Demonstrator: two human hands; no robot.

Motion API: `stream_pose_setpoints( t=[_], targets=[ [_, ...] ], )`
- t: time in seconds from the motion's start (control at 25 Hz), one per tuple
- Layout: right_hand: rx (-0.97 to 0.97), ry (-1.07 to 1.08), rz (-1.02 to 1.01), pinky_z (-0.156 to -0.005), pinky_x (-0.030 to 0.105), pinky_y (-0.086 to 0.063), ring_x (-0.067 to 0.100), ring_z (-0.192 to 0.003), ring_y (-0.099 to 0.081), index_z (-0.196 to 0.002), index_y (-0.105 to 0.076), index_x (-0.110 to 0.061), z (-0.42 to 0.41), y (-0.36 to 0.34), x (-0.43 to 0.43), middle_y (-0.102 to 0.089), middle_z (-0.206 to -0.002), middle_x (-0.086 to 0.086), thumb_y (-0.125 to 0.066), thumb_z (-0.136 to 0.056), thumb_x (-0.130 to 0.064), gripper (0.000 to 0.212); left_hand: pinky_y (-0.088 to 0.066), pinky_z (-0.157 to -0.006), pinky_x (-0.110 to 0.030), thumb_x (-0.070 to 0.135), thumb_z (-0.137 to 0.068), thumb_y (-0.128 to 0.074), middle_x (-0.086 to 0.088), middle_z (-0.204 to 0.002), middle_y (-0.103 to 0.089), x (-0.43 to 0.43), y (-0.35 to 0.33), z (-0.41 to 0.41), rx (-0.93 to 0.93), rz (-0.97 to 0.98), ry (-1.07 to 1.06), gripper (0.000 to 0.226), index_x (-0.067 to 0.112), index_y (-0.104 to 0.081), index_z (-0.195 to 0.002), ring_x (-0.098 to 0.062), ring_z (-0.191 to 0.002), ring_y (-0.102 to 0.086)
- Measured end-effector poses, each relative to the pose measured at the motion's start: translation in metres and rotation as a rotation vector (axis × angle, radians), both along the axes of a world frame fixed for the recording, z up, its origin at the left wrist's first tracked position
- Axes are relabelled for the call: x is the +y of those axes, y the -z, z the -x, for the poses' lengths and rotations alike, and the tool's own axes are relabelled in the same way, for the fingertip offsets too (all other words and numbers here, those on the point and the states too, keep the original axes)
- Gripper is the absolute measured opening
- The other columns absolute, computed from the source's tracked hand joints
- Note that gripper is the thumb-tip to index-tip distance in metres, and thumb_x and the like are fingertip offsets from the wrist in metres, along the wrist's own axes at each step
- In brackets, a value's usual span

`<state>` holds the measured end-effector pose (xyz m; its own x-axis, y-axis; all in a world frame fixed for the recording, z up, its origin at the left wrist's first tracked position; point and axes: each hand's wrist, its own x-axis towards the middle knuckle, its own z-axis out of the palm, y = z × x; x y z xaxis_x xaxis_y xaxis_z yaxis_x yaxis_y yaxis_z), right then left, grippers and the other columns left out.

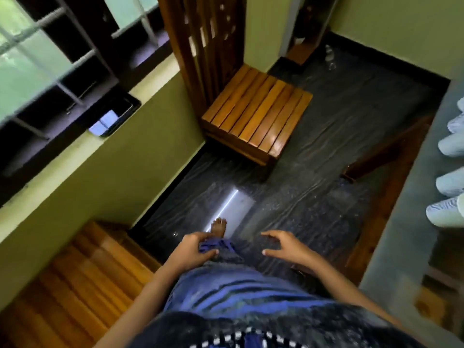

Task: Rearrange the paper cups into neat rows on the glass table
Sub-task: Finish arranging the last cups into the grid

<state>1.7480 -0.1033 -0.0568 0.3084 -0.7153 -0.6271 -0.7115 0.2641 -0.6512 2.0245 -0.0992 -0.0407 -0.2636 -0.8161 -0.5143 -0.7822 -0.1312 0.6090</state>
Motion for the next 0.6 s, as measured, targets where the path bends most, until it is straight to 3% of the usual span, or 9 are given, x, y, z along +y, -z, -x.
stream_pose_setpoints(
  t=[0.2,0.36,0.48,0.6],
  targets=[
    [0.049,0.342,0.000,-0.089,0.017,-0.039,0.019,-0.115,-0.055,-0.130,-0.049,-0.007,0.012,-0.009,-0.057,-0.057,-0.128,0.009,-0.071,-0.081,-0.019,0.055,-0.035,-0.084,-0.012,0.030,-0.079,-0.070,-0.007,-0.122,-0.061,-0.137,0.001,0.011,-0.016,0.002,0.214,0.047,0.010,-0.059,-0.121,-0.017,-0.112,-0.056],
    [0.043,0.595,-0.036,-0.096,0.023,-0.041,0.018,-0.116,-0.054,-0.131,-0.049,-0.009,0.030,-0.010,-0.077,-0.057,-0.128,0.007,-0.070,-0.081,-0.021,0.055,-0.035,-0.087,-0.014,0.028,-0.079,-0.070,-0.008,-0.123,-0.060,-0.229,0.009,0.067,-0.040,-0.017,0.515,0.048,0.009,-0.057,-0.122,-0.019,-0.112,-0.056],
    [0.022,0.726,-0.010,-0.086,0.008,-0.039,0.009,-0.105,-0.055,-0.125,-0.054,-0.007,0.050,-0.006,-0.084,-0.060,-0.122,0.007,-0.071,-0.080,-0.018,0.050,-0.037,-0.091,-0.019,0.029,-0.079,-0.069,-0.007,-0.125,-0.059,-0.273,0.014,0.120,-0.037,-0.056,0.707,0.050,0.011,-0.056,-0.124,-0.018,-0.113,-0.055],
    [0.010,0.832,0.052,-0.083,0.002,-0.041,0.002,-0.099,-0.052,-0.123,-0.056,-0.009,0.086,-0.001,-0.101,-0.059,-0.111,-0.004,-0.072,-0.079,-0.013,0.047,-0.037,-0.093,-0.022,0.030,-0.081,-0.068,-0.005,-0.128,-0.057,-0.310,0.019,0.188,-0.010,-0.056,0.870,0.049,0.011,-0.055,-0.124,-0.018,-0.117,-0.052]
  ],
)
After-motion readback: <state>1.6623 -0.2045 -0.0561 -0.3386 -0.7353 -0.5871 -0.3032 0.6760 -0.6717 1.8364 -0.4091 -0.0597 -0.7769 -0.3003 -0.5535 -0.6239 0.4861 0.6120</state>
